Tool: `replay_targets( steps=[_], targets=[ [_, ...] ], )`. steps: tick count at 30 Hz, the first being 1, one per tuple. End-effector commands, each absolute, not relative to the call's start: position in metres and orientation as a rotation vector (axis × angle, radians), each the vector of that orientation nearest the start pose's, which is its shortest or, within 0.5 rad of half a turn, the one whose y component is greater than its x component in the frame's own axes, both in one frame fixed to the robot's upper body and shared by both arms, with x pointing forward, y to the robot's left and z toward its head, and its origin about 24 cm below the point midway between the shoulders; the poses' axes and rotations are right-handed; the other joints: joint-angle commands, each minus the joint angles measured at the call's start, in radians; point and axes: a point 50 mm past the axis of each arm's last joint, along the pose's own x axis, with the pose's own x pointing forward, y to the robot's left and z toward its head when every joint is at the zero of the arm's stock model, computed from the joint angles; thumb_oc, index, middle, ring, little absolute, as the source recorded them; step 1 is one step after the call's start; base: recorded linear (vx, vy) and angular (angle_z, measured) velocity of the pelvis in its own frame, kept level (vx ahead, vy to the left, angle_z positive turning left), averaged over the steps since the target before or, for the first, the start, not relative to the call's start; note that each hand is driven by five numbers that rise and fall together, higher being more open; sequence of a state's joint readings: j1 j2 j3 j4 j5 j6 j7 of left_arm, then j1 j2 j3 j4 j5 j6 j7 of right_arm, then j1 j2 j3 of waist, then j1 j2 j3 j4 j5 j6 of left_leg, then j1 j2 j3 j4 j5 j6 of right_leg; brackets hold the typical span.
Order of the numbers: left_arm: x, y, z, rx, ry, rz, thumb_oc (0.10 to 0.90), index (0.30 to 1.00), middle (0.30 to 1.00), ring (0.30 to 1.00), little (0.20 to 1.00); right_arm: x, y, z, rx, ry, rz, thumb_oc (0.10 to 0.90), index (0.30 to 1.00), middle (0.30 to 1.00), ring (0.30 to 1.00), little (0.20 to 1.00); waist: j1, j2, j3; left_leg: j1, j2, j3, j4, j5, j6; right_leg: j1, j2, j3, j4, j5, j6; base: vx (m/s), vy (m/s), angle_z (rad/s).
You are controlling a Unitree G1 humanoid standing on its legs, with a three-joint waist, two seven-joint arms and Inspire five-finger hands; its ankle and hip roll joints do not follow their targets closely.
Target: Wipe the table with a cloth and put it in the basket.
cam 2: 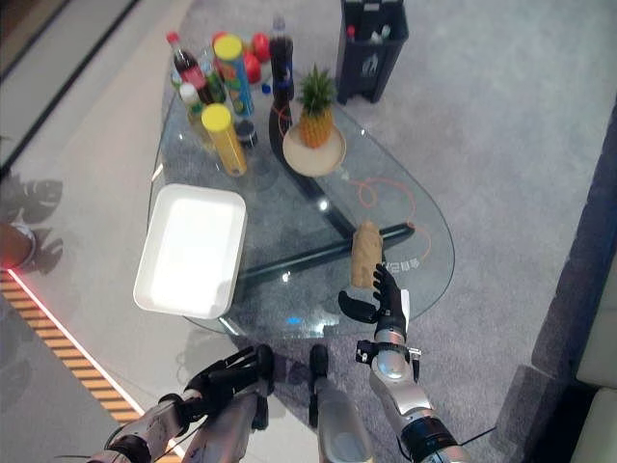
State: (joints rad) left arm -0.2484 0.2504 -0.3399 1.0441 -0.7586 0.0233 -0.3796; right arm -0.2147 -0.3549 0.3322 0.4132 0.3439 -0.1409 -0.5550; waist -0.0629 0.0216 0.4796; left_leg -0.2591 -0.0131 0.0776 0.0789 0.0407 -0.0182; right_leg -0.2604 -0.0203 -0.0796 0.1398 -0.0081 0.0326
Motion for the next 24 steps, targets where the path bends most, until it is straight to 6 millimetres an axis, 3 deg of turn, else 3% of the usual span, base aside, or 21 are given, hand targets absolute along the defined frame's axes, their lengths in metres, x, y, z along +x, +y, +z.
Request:
replay_targets(
  steps=[1, 10, 24],
  targets=[
    [0.187, 0.167, -0.127, -0.432, 0.887, -0.23, 0.8, 0.9, 0.9, 0.9, 0.9, 0.286, -0.186, 0.063, -0.127, -0.173, -0.382, 0.8, 0.9, 0.9, 0.9, 0.9, -0.024, -0.033, -0.058, -0.09, 0.003, 0.014, 0.199, -0.103, -0.004, -0.073, -0.026, 0.016, 0.03, 0.006, 0.026, -0.02, 0.007, -0.06],
    [0.217, 0.155, -0.11, -0.439, 0.793, -0.27, 0.8, 0.9, 0.9, 0.9, 0.9, 0.312, -0.182, 0.112, -0.109, -0.342, -0.512, 0.8, 0.9, 0.9, 0.9, 0.9, -0.018, -0.023, 0.04, -0.219, -0.005, 0.003, 0.27, -0.102, -0.004, -0.197, -0.027, 0.006, 0.085, 0.022, 0.019, -0.02, 0.014, -0.01],
    [0.234, 0.146, -0.095, -0.467, 0.709, -0.279, 0.8, 0.9, 0.9, 0.9, 0.9, 0.324, -0.181, 0.154, -0.092, -0.476, -0.653, 0.8, 0.9, 0.9, 0.9, 0.9, 0.001, -0.005, 0.04, -0.433, -0.03, -0.009, 0.351, -0.1, 0.003, -0.412, -0.05, -0.007, 0.157, 0.042, 0.027, 0.01, 0.021, 0.02]
  ],
)
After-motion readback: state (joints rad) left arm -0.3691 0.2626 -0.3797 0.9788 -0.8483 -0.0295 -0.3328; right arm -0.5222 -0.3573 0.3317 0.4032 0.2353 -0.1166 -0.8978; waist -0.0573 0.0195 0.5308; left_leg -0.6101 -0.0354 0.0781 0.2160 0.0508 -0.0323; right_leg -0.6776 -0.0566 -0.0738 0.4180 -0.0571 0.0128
